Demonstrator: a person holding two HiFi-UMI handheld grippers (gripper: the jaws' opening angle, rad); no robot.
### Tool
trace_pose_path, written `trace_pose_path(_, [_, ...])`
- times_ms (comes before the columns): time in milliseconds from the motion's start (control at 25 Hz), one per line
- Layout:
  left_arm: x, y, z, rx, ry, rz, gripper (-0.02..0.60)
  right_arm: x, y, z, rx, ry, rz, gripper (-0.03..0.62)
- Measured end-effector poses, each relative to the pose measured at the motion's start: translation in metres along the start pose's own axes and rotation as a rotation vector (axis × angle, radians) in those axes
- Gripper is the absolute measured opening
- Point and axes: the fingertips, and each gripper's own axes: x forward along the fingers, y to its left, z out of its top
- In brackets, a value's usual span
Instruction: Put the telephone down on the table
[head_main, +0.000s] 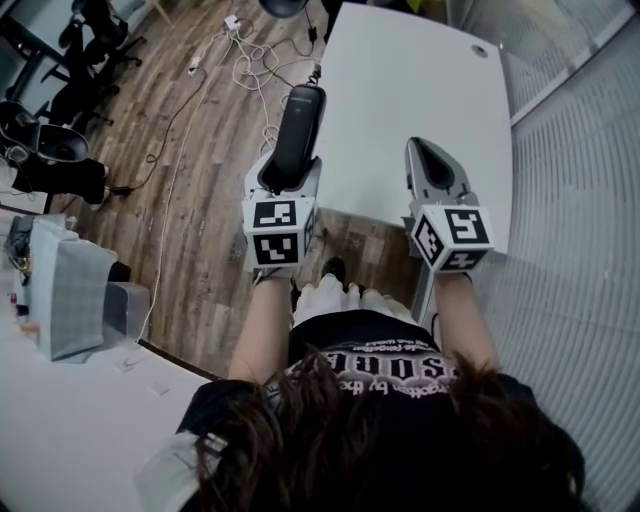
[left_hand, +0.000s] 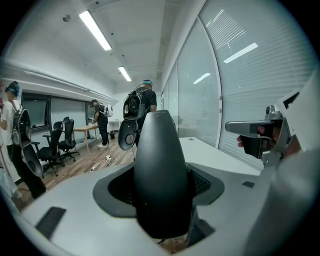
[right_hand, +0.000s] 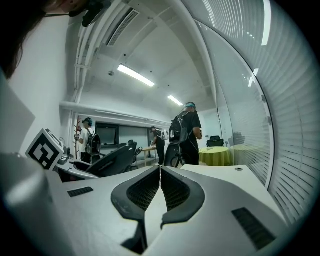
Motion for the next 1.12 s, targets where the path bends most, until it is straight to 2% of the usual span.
trace_pose_path(320, [0.039, 0.017, -0.018, -0.012, 0.067, -0.031, 0.272, 0.028, -0.006, -0.017, 0.004, 0.044, -0.024, 0.031])
trace_pose_path(600, [0.069, 0.025, -0.047, -0.024, 0.141, -0.050, 0.272, 0.043, -0.025, -0.040, 0.028, 0.090, -0.078, 0.031])
trace_pose_path(840, [0.093, 0.028, -0.071, -0.050, 0.201, -0.068, 0.272, 0.056, -0.035, -0.054, 0.040, 0.123, -0.098, 0.031])
trace_pose_path(1120, [0.115, 0.031, -0.101, -0.045, 0.280, -0.069, 0.272, 0.062, -0.049, -0.065, 0.050, 0.147, -0.124, 0.031])
